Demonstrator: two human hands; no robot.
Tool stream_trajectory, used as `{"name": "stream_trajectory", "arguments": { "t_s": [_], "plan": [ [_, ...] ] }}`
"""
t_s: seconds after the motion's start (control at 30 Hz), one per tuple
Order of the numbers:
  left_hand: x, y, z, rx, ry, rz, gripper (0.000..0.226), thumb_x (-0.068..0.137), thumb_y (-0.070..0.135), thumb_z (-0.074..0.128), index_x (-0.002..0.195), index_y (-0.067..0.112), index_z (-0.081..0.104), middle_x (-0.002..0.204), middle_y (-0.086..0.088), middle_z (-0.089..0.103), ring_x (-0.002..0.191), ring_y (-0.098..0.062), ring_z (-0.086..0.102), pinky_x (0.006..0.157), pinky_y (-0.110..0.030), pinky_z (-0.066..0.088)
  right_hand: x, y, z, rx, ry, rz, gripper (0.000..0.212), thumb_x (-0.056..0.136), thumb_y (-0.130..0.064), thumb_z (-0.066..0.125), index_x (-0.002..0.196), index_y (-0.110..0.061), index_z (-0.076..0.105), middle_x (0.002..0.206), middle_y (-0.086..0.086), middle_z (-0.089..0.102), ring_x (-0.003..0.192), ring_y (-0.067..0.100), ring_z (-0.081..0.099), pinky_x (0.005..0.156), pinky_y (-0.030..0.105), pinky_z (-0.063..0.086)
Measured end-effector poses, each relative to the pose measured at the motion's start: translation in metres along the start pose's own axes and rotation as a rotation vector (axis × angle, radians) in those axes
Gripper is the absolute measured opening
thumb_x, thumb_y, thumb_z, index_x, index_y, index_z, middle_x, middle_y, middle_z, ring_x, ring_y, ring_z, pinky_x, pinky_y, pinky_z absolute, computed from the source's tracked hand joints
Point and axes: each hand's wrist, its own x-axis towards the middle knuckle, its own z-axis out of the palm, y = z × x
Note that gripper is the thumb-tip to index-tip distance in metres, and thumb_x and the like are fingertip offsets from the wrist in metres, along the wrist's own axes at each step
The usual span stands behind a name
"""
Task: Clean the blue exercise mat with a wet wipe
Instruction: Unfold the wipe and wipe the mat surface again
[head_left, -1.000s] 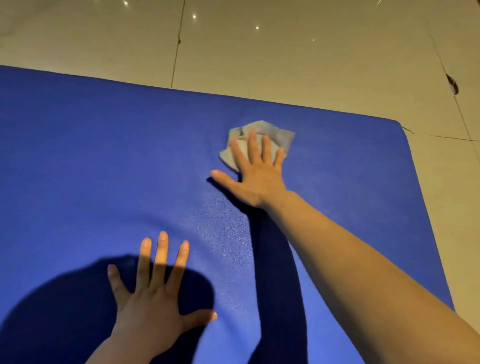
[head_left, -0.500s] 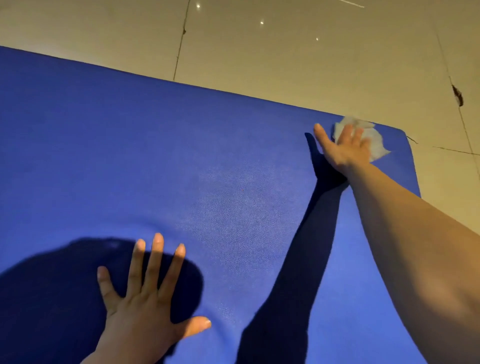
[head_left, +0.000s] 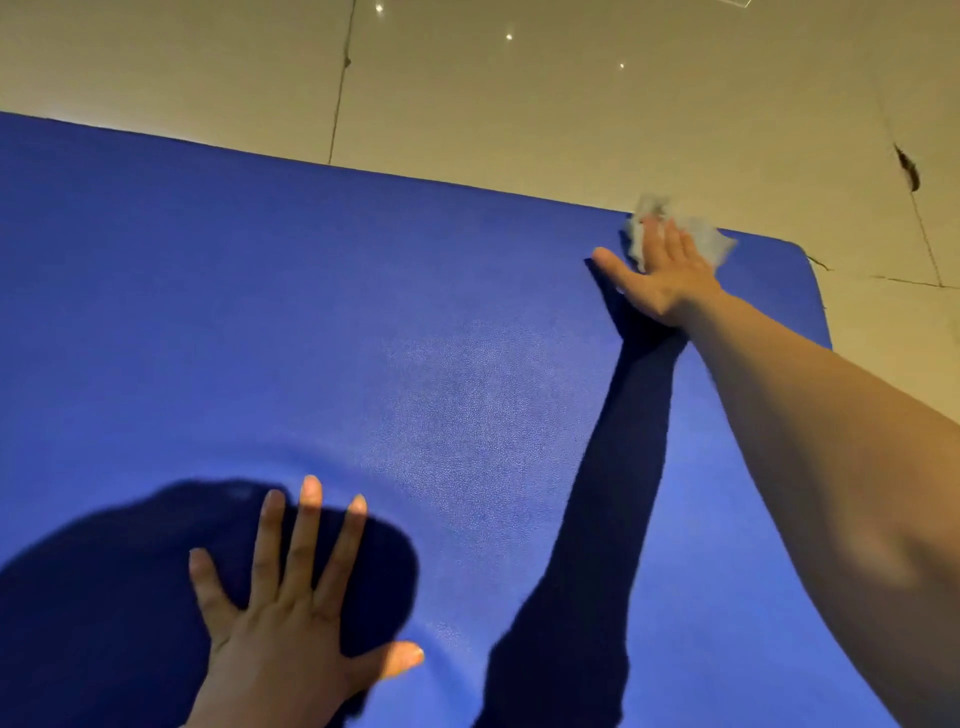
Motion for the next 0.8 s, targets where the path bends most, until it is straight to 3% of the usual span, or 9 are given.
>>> {"name": "stream_trajectory", "arguments": {
  "t_s": [0.07, 0.17, 0.3, 0.4, 0.5, 0.63, 0.7, 0.8],
  "plan": [
    [0.002, 0.001, 0.001, -0.003, 0.008, 0.001, 0.118, 0.06, 0.1, 0.016, 0.155, 0.029, 0.014, 0.161, -0.01, 0.017, 0.15, -0.026, 0.002, 0.109, -0.064, -0.012, -0.001, 0.022, -0.002, 0.043, -0.012, 0.101, 0.1, 0.084, -0.082, 0.024, 0.156, -0.021, -0.008, 0.164, 0.002, -0.013, 0.15, 0.022, -0.012, 0.122, 0.042, -0.005],
    [0.003, 0.0, 0.001, 0.017, 0.013, 0.01, 0.119, 0.061, 0.1, 0.016, 0.154, 0.028, 0.017, 0.162, -0.008, 0.011, 0.15, -0.027, 0.001, 0.106, -0.066, 0.002, -0.006, 0.0, 0.005, 0.06, 0.016, 0.128, 0.103, 0.085, -0.082, 0.025, 0.156, -0.015, -0.008, 0.163, 0.006, -0.013, 0.15, 0.027, -0.014, 0.121, 0.042, -0.008],
    [0.004, 0.0, -0.003, 0.022, 0.001, 0.002, 0.115, 0.062, 0.099, 0.013, 0.152, 0.028, 0.021, 0.162, -0.01, 0.014, 0.151, -0.026, -0.001, 0.1, -0.073, 0.01, -0.042, -0.077, 0.03, 0.054, 0.029, -0.092, 0.099, 0.084, -0.082, 0.021, 0.157, -0.02, -0.005, 0.163, 0.005, -0.014, 0.149, 0.027, -0.016, 0.119, 0.048, -0.009],
    [0.003, -0.001, -0.008, 0.021, -0.044, -0.011, 0.113, 0.065, 0.098, 0.013, 0.152, 0.026, 0.024, 0.159, -0.015, 0.024, 0.151, -0.027, -0.002, 0.086, -0.083, 0.02, -0.099, -0.124, 0.065, 0.036, -0.022, -0.326, 0.093, 0.084, -0.081, 0.022, 0.156, -0.029, -0.006, 0.162, -0.001, -0.02, 0.148, 0.023, -0.022, 0.118, 0.049, -0.015],
    [0.002, -0.004, -0.01, 0.024, -0.075, -0.007, 0.113, 0.067, 0.097, 0.014, 0.15, 0.023, 0.03, 0.156, -0.016, 0.029, 0.149, -0.029, 0.008, 0.08, -0.083, 0.025, -0.108, -0.11, 0.071, -0.05, -0.021, -0.413, 0.087, 0.086, -0.079, 0.022, 0.154, -0.036, -0.009, 0.161, -0.006, -0.021, 0.148, 0.016, -0.021, 0.118, 0.044, -0.015],
    [-0.002, -0.004, -0.008, 0.009, -0.12, 0.021, 0.115, 0.064, 0.099, 0.015, 0.15, 0.025, 0.031, 0.158, -0.013, 0.026, 0.146, -0.032, 0.015, 0.089, -0.083, 0.015, -0.099, -0.022, 0.048, 0.007, -0.041, -0.062, 0.093, 0.08, -0.083, 0.015, 0.154, -0.035, -0.012, 0.162, -0.005, -0.019, 0.149, 0.016, -0.017, 0.12, 0.045, -0.009],
    [-0.002, -0.003, -0.009, -0.007, -0.165, 0.035, 0.115, 0.063, 0.099, 0.015, 0.15, 0.025, 0.032, 0.159, -0.011, 0.025, 0.147, -0.031, 0.015, 0.104, -0.069, -0.003, -0.115, 0.014, 0.048, 0.04, -0.038, 0.1, 0.102, 0.071, -0.086, 0.011, 0.155, -0.033, -0.012, 0.162, -0.003, -0.019, 0.15, 0.019, -0.016, 0.121, 0.048, -0.006],
    [-0.001, -0.002, -0.013, -0.027, -0.187, 0.047, 0.115, 0.064, 0.099, 0.013, 0.149, 0.025, 0.033, 0.158, -0.01, 0.026, 0.147, -0.029, 0.015, 0.109, -0.054, -0.017, -0.126, 0.007, 0.058, 0.124, -0.021, 0.238, 0.105, 0.073, -0.088, 0.015, 0.155, -0.029, -0.013, 0.162, 0.003, -0.021, 0.149, 0.025, -0.018, 0.119, 0.053, -0.007]
  ]
}}
